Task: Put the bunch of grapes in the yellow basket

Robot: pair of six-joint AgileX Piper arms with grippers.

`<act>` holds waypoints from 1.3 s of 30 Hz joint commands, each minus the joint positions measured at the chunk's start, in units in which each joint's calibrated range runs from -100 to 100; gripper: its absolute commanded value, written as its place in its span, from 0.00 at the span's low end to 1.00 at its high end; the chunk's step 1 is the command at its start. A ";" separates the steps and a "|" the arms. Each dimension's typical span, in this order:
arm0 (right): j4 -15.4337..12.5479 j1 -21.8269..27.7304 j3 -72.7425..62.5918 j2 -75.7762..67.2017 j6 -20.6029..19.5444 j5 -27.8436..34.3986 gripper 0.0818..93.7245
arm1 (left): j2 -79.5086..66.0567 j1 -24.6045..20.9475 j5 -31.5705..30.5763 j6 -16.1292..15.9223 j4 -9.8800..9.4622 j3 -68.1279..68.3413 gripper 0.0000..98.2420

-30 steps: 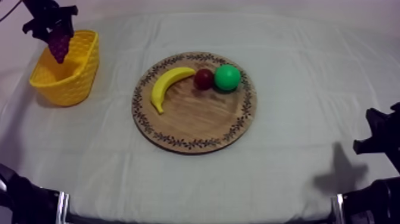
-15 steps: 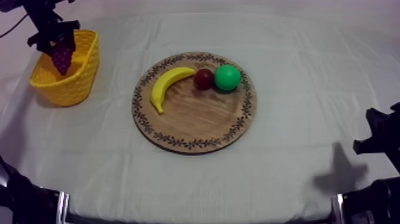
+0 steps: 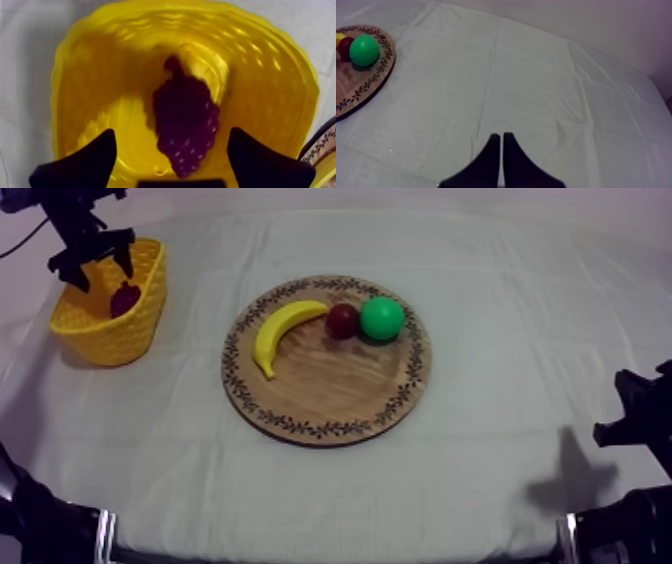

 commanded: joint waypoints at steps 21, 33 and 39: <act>0.03 -0.02 -0.04 0.00 -0.01 0.02 0.00 | -17.14 1.74 -3.94 -1.91 1.76 10.23 0.58; 0.03 -0.02 -0.04 0.00 -0.01 0.02 0.00 | -35.32 1.92 -11.46 -3.34 2.34 26.34 0.29; 0.03 -0.02 -0.04 0.00 -0.01 0.02 0.00 | -46.61 2.84 -16.12 -3.86 2.38 35.48 0.09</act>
